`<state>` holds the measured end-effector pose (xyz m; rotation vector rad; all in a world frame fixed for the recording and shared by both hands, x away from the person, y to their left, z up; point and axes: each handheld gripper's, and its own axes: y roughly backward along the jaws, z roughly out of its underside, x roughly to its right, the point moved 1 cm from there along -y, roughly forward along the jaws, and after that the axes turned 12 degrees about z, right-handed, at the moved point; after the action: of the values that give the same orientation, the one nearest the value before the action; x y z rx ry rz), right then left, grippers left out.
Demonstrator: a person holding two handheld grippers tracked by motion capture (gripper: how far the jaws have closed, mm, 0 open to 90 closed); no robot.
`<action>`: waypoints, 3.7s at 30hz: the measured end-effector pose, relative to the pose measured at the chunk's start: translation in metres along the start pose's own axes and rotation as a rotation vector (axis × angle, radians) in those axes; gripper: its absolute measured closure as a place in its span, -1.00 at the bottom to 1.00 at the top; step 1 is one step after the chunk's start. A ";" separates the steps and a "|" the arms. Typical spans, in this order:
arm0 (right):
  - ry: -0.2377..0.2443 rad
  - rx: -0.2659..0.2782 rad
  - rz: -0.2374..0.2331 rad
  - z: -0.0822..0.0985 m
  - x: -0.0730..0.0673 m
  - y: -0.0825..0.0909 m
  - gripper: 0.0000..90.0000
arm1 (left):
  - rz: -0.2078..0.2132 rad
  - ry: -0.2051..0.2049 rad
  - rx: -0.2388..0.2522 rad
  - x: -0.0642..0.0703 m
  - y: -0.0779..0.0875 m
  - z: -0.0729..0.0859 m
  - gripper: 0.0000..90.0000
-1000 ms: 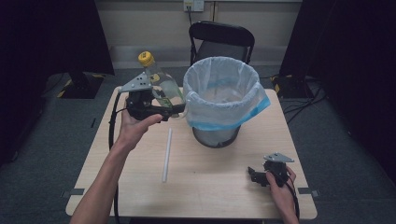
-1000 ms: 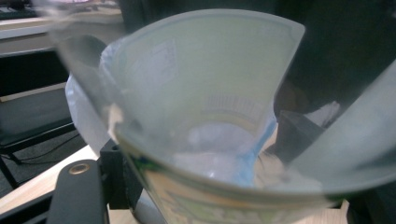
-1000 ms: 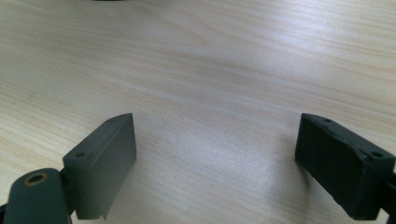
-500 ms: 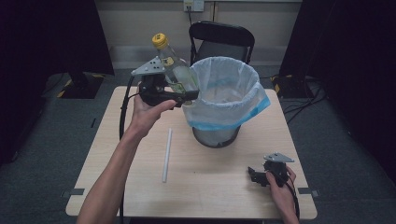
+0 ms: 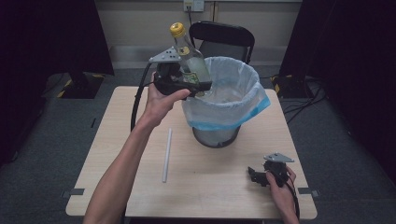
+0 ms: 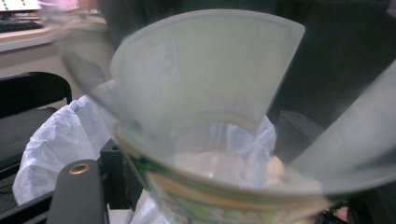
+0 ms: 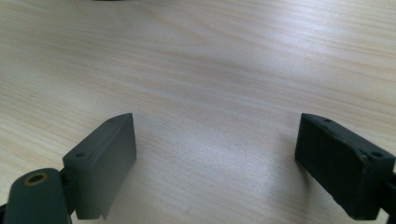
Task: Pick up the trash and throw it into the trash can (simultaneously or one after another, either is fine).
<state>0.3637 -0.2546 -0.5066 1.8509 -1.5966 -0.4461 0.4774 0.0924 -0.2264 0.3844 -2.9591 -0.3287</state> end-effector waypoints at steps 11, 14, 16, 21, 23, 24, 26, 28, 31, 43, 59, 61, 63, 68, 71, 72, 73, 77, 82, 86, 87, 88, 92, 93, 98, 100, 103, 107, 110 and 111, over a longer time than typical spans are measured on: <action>0.000 0.000 -0.001 0.000 0.000 0.000 -0.74 | 0.006 0.005 -0.043 -0.018 -0.028 -0.009 -0.38; 0.000 0.000 -0.001 0.000 0.000 0.000 -0.74 | 0.001 0.003 -0.064 -0.020 -0.037 -0.011 -0.38; 0.000 0.000 -0.001 0.000 0.000 0.000 -0.74 | 0.003 0.014 -0.080 -0.022 -0.043 -0.012 -0.38; -0.002 0.000 0.000 0.000 0.000 0.000 -0.74 | -0.004 0.029 -0.120 -0.028 -0.058 -0.013 -0.38; -0.001 0.001 0.000 0.000 0.000 0.000 -0.74 | -0.011 0.044 -0.125 -0.031 -0.062 -0.013 -0.38; 0.000 0.001 -0.001 0.000 0.000 0.000 -0.74 | -0.010 0.049 -0.120 -0.032 -0.063 -0.013 -0.38; 0.000 0.001 -0.001 0.000 0.000 0.000 -0.74 | -0.013 0.072 -0.111 -0.036 -0.064 -0.012 -0.38; 0.000 0.001 -0.001 0.000 0.000 0.000 -0.74 | -0.016 0.079 -0.109 -0.039 -0.062 -0.012 -0.40; 0.000 0.001 -0.001 0.000 0.000 0.000 -0.74 | -0.024 0.072 -0.081 -0.039 -0.056 -0.014 -0.50; 0.014 0.002 -0.013 0.000 0.000 0.000 -0.74 | -0.058 0.039 -0.046 -0.034 -0.032 -0.017 -0.64; 0.014 0.001 -0.012 0.000 0.000 0.000 -0.74 | -0.052 0.085 -0.013 -0.035 0.003 0.009 -0.62; 0.014 0.001 -0.012 0.000 0.000 0.000 -0.74 | -0.053 0.091 -0.008 -0.037 0.011 0.013 -0.60; 0.015 0.001 -0.013 0.000 0.000 0.000 -0.74 | -0.059 0.102 -0.002 -0.039 0.020 0.018 -0.57; 0.016 0.001 -0.013 0.000 0.000 0.000 -0.74 | -0.075 0.113 0.009 -0.040 0.036 0.026 -0.56; 0.014 0.001 -0.012 0.000 0.000 0.000 -0.74 | -0.072 0.119 0.017 -0.040 0.045 0.031 -0.54; 0.014 0.001 -0.012 0.000 0.000 0.000 -0.74 | -0.069 0.122 0.027 -0.040 0.048 0.033 -0.51; 0.015 0.001 -0.013 0.000 0.000 0.000 -0.74 | -0.058 0.134 0.037 -0.040 0.050 0.035 -0.50; 0.016 0.001 -0.013 0.000 0.000 0.000 -0.74 | -0.068 0.121 0.013 -0.037 0.055 0.042 -0.48; 0.014 0.001 -0.012 0.000 0.000 0.000 -0.74 | -0.054 0.129 -0.018 -0.036 0.063 0.055 -0.47; 0.015 0.001 -0.015 0.000 0.001 0.000 -0.75 | -0.071 0.115 -0.058 -0.032 0.067 0.067 -0.47; 0.014 0.000 -0.016 0.000 0.001 0.000 -0.75 | -0.067 0.124 -0.056 -0.031 0.069 0.071 -0.47; 0.015 0.001 -0.015 0.000 0.001 0.000 -0.75 | -0.062 0.127 -0.058 -0.031 0.070 0.074 -0.47; 0.014 0.001 -0.015 0.000 0.001 0.000 -0.75 | -0.081 0.115 -0.078 -0.025 0.076 0.083 -0.47; 0.015 0.002 -0.014 0.000 0.001 0.000 -0.75 | -0.080 0.130 -0.074 -0.025 0.078 0.086 -0.47; 0.014 0.001 -0.015 0.000 0.000 0.000 -0.75 | -0.093 0.150 -0.079 -0.023 0.087 0.102 -0.40; 0.014 0.001 -0.015 0.000 0.001 0.000 -0.75 | -0.102 0.155 -0.086 -0.022 0.090 0.109 -0.40; 0.014 0.000 -0.015 0.000 0.000 0.000 -0.75 | -0.117 0.174 -0.095 -0.024 0.095 0.121 -0.44; 0.014 0.000 -0.015 0.000 0.001 0.000 -0.75 | -0.131 0.192 -0.122 -0.025 0.101 0.137 -0.46; 0.014 0.000 -0.015 0.000 0.000 0.000 -0.75 | -0.139 0.215 -0.119 -0.023 0.105 0.150 -0.46; 0.014 0.001 -0.015 0.000 0.000 0.000 -0.75 | -0.134 0.227 -0.115 -0.023 0.106 0.154 -0.46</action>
<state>0.3640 -0.2551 -0.5066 1.8635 -1.5747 -0.4380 0.4488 0.2289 -0.3525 0.5659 -2.6853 -0.4361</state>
